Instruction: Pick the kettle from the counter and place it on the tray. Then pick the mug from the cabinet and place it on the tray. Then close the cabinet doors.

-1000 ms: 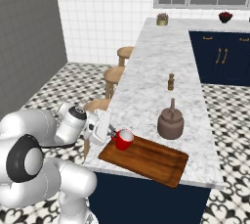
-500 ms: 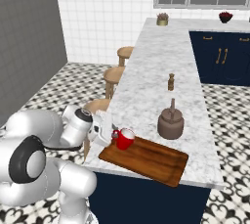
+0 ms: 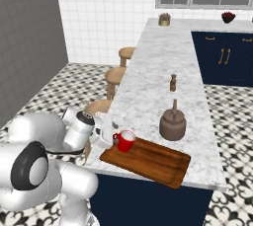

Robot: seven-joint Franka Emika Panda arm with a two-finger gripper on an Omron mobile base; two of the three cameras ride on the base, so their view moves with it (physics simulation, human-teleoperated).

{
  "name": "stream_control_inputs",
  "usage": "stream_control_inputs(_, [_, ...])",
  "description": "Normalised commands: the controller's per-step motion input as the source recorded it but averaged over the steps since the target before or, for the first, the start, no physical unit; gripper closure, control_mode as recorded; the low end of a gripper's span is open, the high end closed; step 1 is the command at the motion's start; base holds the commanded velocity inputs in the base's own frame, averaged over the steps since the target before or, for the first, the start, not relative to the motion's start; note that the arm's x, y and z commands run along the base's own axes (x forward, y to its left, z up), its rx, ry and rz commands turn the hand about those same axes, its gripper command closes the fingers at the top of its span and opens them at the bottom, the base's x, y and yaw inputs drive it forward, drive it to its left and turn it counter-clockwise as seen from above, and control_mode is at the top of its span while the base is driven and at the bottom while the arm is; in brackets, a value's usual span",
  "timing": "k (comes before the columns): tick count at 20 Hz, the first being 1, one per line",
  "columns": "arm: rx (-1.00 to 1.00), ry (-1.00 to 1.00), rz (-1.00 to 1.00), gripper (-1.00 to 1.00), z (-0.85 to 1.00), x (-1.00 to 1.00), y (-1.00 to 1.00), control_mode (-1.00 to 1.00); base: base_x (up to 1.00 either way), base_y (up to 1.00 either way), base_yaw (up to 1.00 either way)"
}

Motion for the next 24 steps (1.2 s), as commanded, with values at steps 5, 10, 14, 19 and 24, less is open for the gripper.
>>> stream_control_inputs(5, [0.0, -0.05, -0.01, -1.0, 0.02, -0.13, 0.24, -1.0, 0.0, 0.0, 0.0])
stream_control_inputs(10, [0.0, -0.03, -0.12, -1.0, 0.27, -0.24, 0.02, -1.0, 0.0, 0.0, 0.0])
stream_control_inputs(14, [0.0, -0.04, -0.12, -1.0, 0.47, -0.34, -0.1, -1.0, 0.0, 0.0, 0.0])
stream_control_inputs(19, [0.0, -0.01, -0.05, -1.0, 0.77, -0.29, -0.28, -1.0, 0.0, 0.0, 0.0])
stream_control_inputs(24, [0.0, 0.0, 0.0, -1.0, 0.93, -0.12, -0.53, -1.0, 0.0, 0.0, 0.0])
